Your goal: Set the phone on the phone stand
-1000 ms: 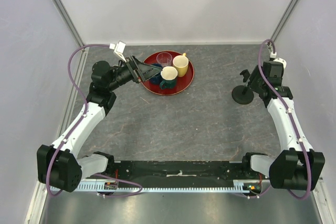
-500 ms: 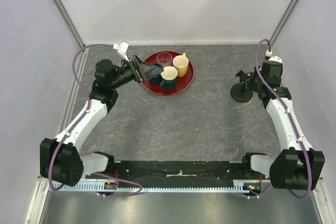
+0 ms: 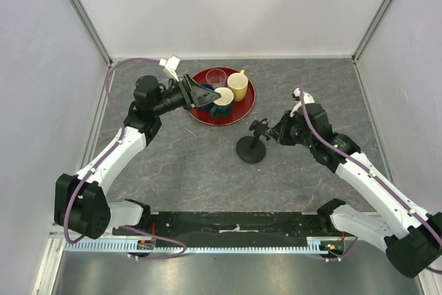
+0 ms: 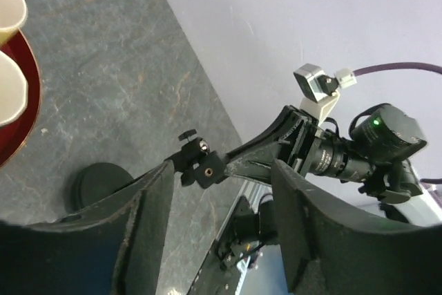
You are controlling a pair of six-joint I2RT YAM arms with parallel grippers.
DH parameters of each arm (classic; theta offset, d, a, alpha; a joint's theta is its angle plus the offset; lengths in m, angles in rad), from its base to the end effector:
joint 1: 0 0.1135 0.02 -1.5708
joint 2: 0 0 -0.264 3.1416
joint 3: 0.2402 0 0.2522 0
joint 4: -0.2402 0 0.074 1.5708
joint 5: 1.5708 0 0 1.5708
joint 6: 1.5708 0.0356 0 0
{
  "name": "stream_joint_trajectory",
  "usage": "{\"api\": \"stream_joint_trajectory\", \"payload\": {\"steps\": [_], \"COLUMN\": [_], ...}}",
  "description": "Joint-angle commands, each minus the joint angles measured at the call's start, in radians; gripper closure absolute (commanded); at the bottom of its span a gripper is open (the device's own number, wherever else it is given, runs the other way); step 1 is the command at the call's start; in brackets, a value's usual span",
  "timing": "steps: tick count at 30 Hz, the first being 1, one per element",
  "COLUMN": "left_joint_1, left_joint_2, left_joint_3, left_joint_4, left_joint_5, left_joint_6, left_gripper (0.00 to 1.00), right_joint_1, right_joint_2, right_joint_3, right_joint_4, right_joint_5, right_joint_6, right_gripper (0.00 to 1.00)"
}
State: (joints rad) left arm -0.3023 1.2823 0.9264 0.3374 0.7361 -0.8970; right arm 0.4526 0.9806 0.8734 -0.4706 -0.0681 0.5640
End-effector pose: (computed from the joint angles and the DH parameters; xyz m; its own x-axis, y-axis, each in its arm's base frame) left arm 0.2752 -0.1109 0.3356 -0.6842 -0.3933 -0.6141 0.5237 0.3210 -0.7891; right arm 0.1921 0.0961 0.3065 -0.6757 0.2645 -0.6881 -0.1495 0.8649 0.4792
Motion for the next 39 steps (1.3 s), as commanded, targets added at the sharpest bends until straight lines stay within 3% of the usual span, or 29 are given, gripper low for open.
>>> {"api": "stream_joint_trajectory", "payload": {"steps": [1,3,5,6,8,11,14,20,28,39], "left_joint_1": [-0.136,-0.257,-0.308,-0.311,-0.31,-0.31,-0.311,-0.325,-0.336,-0.343], "left_joint_2": [-0.012,-0.037,-0.07,-0.093,-0.188,-0.245,-0.078,0.142,0.371,0.511], "left_joint_3": [0.103,0.133,0.108,0.071,-0.083,-0.286,-0.253,-0.241,-0.21,-0.189], "left_joint_4": [-0.266,-0.415,-0.463,-0.457,-0.404,-0.148,-0.116,0.041,0.066,-0.162], "left_joint_5": [-0.157,-0.376,-0.56,-0.592,-0.696,-0.626,-0.49,-0.353,-0.392,-0.498], "left_joint_6": [0.166,0.222,0.234,0.207,0.091,-0.031,-0.077,-0.186,-0.194,-0.195], "left_gripper": [0.41,0.48,0.54,0.65,0.71,0.76,0.97,0.98,0.98,0.98], "right_joint_1": [0.162,0.248,0.296,0.337,0.365,0.383,0.391,0.416,0.451,0.472], "right_joint_2": [0.001,0.01,0.012,0.006,-0.022,-0.046,-0.045,-0.045,-0.014,0.058], "right_joint_3": [-0.001,-0.016,-0.024,-0.031,-0.071,-0.111,-0.119,-0.119,-0.093,0.005], "right_joint_4": [0.196,0.227,0.243,0.251,0.288,0.319,0.326,0.339,0.334,0.232], "right_joint_5": [0.146,0.243,0.339,0.376,0.424,0.453,0.45,0.464,0.47,0.476], "right_joint_6": [0.103,0.123,0.151,0.164,0.186,0.214,0.22,0.243,0.238,0.14], "right_gripper": [1.0,1.0,1.0,1.0,1.0,1.0,1.0,1.0,1.0,1.0]}}
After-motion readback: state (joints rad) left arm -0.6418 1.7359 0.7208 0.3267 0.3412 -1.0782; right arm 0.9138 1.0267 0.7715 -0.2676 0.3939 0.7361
